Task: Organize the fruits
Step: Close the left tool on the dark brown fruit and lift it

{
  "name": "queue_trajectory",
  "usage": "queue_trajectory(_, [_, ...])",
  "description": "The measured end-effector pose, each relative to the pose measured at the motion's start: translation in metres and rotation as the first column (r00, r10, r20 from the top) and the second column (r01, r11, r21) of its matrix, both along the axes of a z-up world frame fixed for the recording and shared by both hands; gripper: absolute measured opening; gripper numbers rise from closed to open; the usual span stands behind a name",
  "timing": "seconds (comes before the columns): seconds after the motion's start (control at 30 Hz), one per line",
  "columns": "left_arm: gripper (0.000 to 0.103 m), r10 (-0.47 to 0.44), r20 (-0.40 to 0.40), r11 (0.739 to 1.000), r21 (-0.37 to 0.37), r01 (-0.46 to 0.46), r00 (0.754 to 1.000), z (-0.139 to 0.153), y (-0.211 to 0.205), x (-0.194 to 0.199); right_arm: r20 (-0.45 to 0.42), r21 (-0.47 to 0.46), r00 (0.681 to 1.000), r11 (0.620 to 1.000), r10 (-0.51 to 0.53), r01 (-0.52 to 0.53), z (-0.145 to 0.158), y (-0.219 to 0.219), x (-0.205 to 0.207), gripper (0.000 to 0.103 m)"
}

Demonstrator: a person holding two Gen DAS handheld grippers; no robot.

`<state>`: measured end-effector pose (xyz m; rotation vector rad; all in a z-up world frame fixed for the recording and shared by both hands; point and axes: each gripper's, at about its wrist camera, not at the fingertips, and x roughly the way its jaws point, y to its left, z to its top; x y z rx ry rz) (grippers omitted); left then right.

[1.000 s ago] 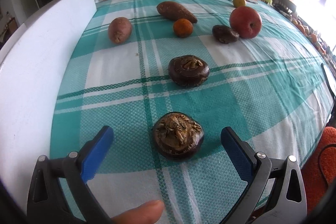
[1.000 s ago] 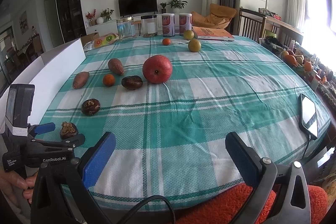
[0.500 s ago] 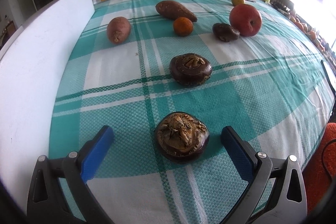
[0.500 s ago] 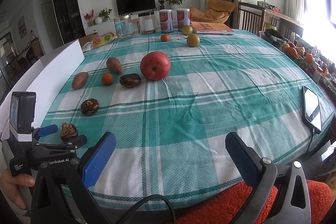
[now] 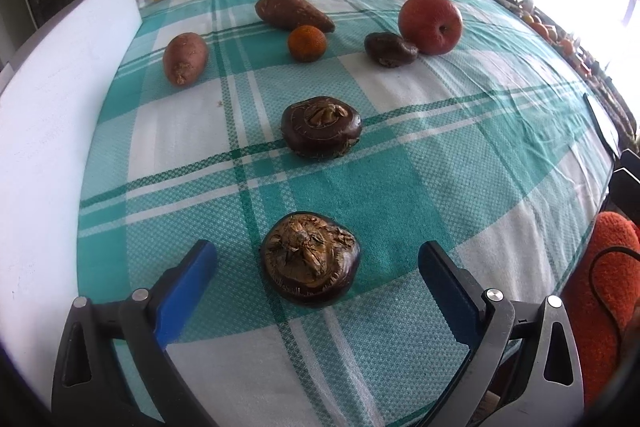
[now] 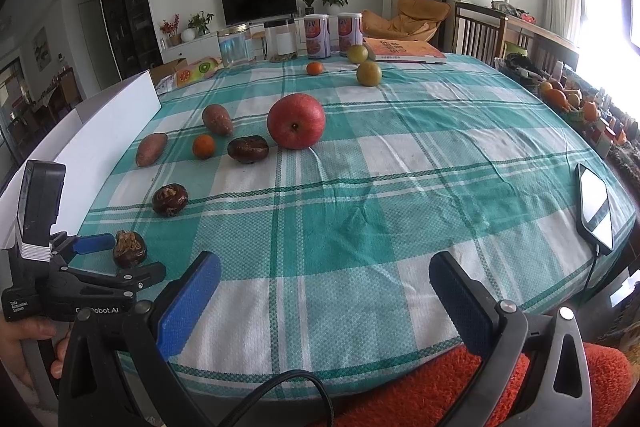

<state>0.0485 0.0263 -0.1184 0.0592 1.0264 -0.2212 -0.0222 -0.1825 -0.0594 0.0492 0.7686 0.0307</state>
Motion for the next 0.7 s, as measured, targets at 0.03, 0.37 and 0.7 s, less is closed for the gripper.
queue_trajectory(0.03, [0.099,-0.003,0.000,1.000,-0.003,0.003,1.000,0.000,0.000,-0.001,-0.003,0.004,1.000,1.000,-0.001,0.001,-0.001,0.000,0.001,0.103])
queue_trajectory(0.37, [0.047,-0.002,0.029,1.000,-0.005,0.002,1.000,0.007,0.006,-0.002,-0.027,0.021,1.000,1.000,-0.001,0.001,-0.005,-0.003,0.005,0.103])
queue_trajectory(0.7, [0.047,0.039,0.038,0.997,-0.070,-0.037,0.999,0.013,0.024,-0.007,-0.118,0.064,0.989,0.995,0.086,-0.079,-0.012,0.003,0.025,0.103])
